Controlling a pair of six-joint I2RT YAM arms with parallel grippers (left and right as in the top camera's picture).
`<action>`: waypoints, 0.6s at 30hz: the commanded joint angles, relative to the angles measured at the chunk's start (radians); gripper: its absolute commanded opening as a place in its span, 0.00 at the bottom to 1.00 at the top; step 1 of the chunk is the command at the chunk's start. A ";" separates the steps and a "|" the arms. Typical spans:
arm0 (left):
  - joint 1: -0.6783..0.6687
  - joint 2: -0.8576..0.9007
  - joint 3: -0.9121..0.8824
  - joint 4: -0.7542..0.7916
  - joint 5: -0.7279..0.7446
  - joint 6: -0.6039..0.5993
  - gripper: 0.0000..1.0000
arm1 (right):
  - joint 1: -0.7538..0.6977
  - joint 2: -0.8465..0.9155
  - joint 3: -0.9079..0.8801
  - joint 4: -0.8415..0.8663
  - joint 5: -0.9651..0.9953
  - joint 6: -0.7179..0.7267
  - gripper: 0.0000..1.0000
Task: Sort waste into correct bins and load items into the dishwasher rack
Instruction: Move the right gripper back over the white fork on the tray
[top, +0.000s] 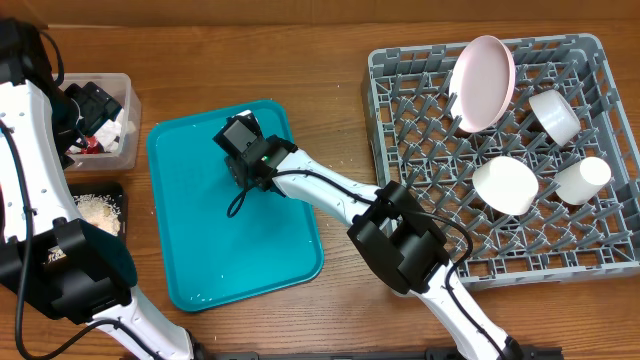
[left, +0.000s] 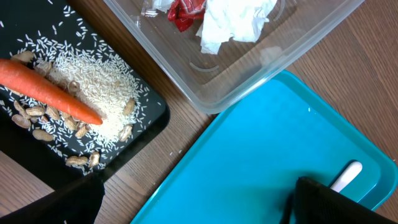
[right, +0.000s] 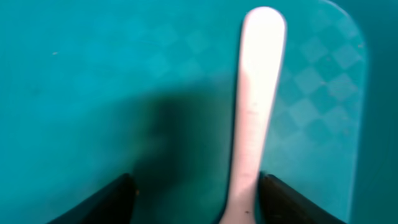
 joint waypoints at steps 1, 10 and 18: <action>0.000 -0.021 0.014 -0.003 0.008 -0.017 1.00 | -0.004 0.076 -0.016 -0.029 0.005 0.034 0.57; 0.000 -0.021 0.014 -0.003 0.008 -0.017 1.00 | -0.008 0.076 -0.015 -0.058 0.005 0.037 0.32; 0.000 -0.021 0.014 -0.003 0.008 -0.017 1.00 | -0.011 0.074 0.056 -0.164 0.001 0.073 0.06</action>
